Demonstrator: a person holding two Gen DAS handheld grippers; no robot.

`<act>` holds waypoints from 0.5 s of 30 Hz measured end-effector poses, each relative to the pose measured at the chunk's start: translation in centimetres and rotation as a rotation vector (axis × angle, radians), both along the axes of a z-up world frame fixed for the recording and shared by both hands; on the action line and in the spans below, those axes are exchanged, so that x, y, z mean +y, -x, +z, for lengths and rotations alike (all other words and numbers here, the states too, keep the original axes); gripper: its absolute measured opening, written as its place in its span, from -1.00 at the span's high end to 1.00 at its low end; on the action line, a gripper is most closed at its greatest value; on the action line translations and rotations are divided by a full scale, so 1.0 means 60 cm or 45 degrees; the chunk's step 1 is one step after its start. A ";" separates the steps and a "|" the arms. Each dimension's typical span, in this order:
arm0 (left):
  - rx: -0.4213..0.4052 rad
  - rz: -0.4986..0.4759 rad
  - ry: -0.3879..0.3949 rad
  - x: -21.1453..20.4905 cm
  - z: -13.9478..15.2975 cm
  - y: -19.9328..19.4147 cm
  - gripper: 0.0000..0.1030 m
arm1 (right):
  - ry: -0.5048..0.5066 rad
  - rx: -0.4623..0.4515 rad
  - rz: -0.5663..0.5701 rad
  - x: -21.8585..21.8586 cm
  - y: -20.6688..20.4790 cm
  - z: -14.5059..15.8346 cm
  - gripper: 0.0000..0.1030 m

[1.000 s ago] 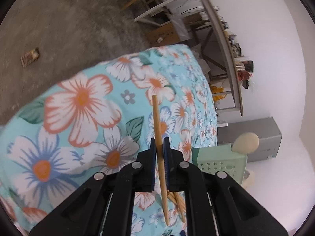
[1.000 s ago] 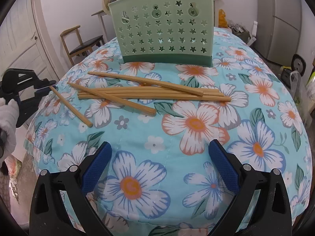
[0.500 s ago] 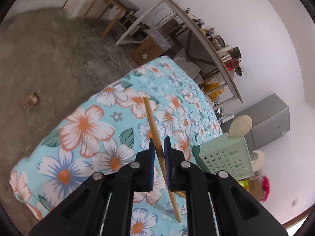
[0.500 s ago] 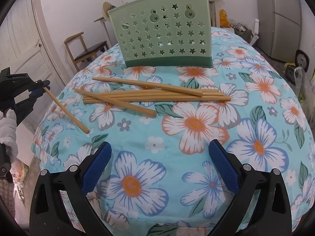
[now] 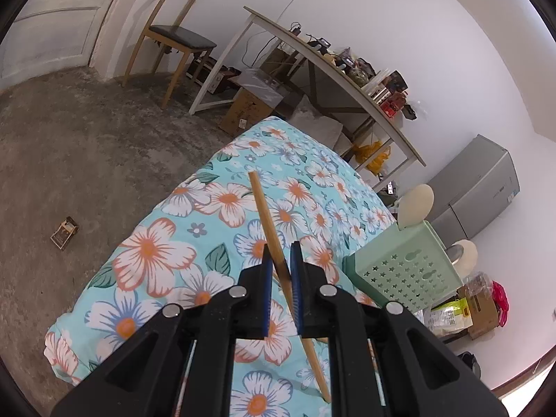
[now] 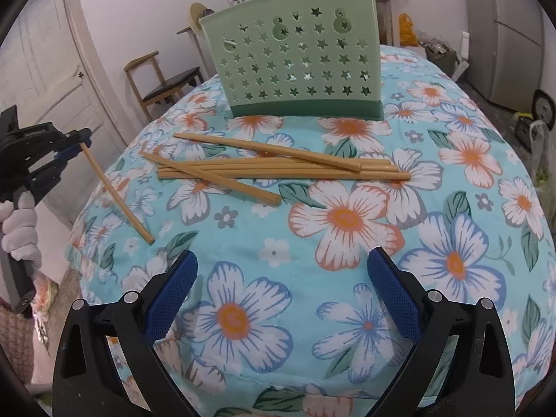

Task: Organize utensils
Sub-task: 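Reach the right tool to the chopstick pile and grasp one chopstick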

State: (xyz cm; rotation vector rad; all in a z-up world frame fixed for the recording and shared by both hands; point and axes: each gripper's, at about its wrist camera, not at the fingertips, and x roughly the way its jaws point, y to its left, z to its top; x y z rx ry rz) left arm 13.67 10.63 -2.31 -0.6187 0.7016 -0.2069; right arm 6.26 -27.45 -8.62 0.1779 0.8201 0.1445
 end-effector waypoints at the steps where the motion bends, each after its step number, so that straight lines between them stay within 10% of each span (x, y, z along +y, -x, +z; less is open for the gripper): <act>1: 0.001 0.000 0.000 -0.001 0.000 0.000 0.82 | -0.002 -0.004 0.008 -0.002 0.001 0.003 -0.62; 15: 0.049 0.021 0.009 0.007 -0.027 -0.006 0.82 | -0.041 -0.120 0.473 0.055 -0.090 0.126 0.31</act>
